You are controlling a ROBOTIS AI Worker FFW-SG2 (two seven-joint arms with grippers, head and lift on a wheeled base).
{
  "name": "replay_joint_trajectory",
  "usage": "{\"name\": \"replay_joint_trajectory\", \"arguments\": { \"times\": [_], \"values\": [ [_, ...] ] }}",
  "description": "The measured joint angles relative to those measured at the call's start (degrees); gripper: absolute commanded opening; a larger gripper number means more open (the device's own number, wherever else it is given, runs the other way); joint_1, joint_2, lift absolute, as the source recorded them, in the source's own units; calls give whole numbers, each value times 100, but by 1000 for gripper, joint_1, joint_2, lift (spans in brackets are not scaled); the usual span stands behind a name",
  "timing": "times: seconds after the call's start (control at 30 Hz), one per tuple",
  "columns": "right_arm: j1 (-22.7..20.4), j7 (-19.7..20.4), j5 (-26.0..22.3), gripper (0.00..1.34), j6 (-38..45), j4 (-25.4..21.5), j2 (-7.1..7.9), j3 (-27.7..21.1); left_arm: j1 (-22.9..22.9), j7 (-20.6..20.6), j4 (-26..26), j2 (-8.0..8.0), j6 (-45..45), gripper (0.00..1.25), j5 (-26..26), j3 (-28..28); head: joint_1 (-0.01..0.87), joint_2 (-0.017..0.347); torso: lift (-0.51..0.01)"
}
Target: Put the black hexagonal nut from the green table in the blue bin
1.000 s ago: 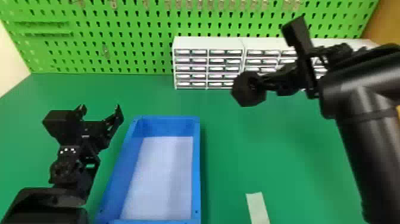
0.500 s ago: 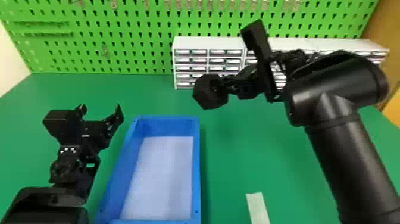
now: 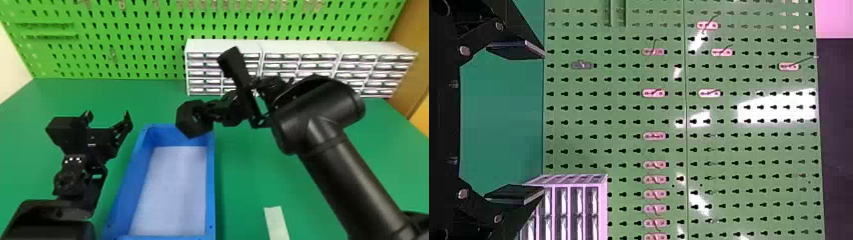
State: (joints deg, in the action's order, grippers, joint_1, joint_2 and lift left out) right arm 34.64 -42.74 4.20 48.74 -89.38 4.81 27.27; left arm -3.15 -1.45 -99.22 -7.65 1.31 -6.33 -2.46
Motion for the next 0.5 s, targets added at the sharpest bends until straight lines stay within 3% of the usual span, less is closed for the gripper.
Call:
{"name": "replay_joint_trajectory", "arguments": {
  "times": [0.5],
  "values": [
    [100,469,-746,333,-330,589,43,935,19,-3,0,0,1,947,0,6,686,52,-97]
  ]
}}
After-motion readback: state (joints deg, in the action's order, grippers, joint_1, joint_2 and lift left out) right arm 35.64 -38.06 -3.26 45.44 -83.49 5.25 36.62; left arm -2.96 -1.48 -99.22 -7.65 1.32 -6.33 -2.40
